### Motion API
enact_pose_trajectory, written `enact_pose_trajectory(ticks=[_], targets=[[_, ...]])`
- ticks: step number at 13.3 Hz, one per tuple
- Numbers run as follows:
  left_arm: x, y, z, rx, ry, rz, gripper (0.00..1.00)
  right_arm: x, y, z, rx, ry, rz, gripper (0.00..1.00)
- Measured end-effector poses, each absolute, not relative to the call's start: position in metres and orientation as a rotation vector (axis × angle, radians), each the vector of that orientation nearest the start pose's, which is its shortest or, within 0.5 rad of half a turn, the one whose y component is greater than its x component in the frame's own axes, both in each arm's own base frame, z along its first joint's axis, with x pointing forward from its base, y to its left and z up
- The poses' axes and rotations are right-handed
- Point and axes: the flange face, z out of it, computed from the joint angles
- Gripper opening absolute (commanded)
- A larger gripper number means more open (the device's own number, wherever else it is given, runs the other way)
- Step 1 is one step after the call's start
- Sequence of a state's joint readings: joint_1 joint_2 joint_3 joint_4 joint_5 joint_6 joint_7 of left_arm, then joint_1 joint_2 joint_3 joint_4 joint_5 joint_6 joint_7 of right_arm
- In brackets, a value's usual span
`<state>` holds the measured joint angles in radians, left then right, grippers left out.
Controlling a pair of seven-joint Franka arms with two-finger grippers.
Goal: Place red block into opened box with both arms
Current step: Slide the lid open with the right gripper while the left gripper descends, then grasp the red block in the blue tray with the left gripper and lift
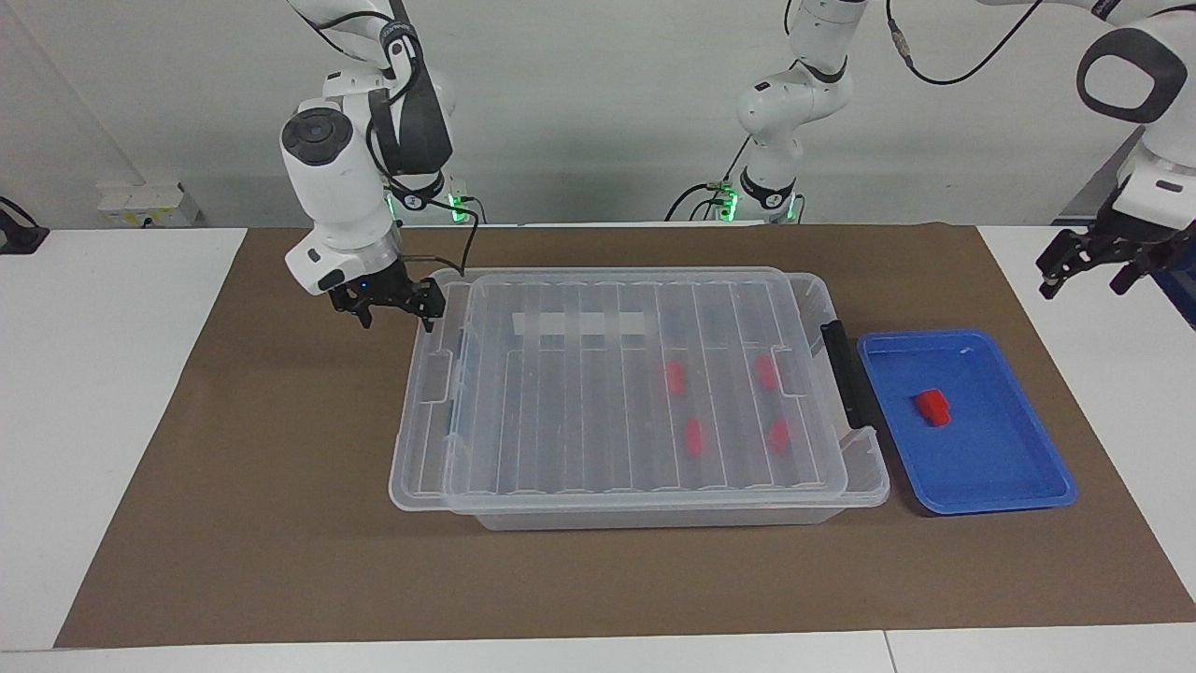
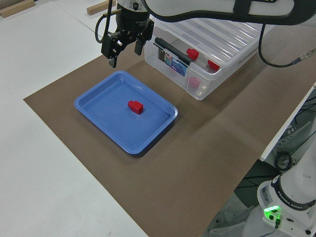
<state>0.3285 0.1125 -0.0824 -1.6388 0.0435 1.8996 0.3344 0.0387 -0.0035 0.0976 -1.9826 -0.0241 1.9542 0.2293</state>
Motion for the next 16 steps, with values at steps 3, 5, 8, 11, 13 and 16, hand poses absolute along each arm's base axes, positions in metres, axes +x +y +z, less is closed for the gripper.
enact_pose_trajectory(ticks=[3, 5, 8, 11, 13, 16], targets=[[0.613, 0.145, 0.481, -3.094, 0.168, -0.239, 1.0, 0.547, 0.042, 0.462, -3.168, 0.041, 0.072, 1.0], [0.614, 0.134, 0.423, -3.09, 0.19, -0.274, 1.0, 0.547, 0.02, 0.461, -3.165, -0.046, 0.096, 1.0], [0.614, 0.122, 0.363, -3.093, 0.214, -0.29, 1.0, 0.546, -0.01, 0.462, -3.155, -0.153, 0.11, 1.0], [0.62, 0.116, 0.334, -3.096, 0.23, -0.295, 0.88, 0.544, -0.037, 0.463, -3.14, -0.284, 0.11, 1.0], [0.62, 0.114, 0.327, -3.1, 0.235, -0.281, 0.86, 0.543, -0.051, 0.464, -3.138, -0.34, 0.11, 1.0], [0.613, 0.113, 0.314, -3.09, 0.235, -0.32, 0.86, 0.542, -0.061, 0.464, -3.143, -0.384, 0.114, 1.0]])
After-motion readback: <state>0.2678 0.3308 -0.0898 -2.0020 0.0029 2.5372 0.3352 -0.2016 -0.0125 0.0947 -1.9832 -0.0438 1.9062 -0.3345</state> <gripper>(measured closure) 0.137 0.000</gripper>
